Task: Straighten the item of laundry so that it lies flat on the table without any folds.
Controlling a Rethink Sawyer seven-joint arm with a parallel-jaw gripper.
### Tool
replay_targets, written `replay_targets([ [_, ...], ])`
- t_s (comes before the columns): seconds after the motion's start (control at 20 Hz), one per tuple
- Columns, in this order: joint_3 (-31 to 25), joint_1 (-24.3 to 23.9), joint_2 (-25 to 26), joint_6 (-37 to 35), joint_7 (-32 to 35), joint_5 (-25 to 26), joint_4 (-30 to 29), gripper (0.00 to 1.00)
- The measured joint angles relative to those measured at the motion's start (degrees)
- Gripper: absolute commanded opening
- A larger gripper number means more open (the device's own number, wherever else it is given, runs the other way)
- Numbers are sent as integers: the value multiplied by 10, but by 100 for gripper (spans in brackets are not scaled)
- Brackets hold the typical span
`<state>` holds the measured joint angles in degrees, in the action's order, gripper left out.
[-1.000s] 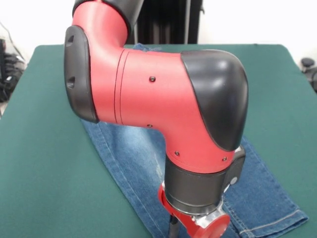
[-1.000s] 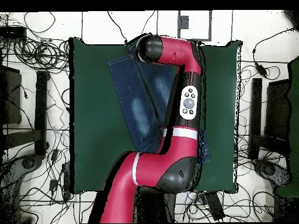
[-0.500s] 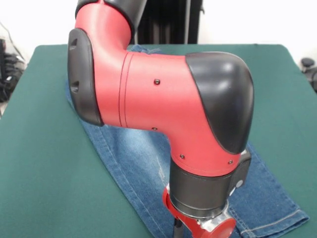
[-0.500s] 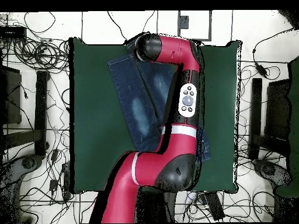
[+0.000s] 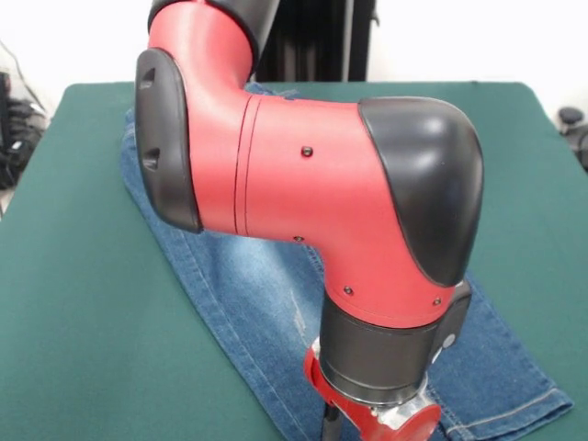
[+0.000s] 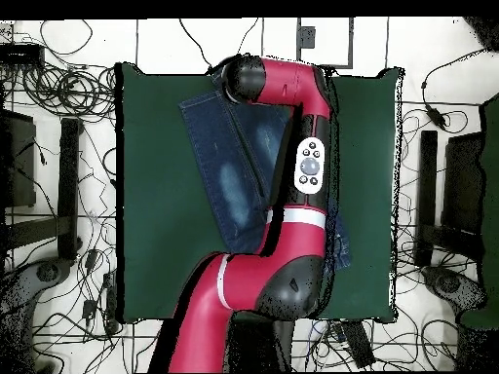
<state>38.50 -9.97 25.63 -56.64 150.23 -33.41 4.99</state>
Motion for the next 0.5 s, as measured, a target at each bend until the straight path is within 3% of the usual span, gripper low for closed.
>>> replay_targets([
  [0.5, 3, 13, -15, 0, 0, 5, -30, 100],
])
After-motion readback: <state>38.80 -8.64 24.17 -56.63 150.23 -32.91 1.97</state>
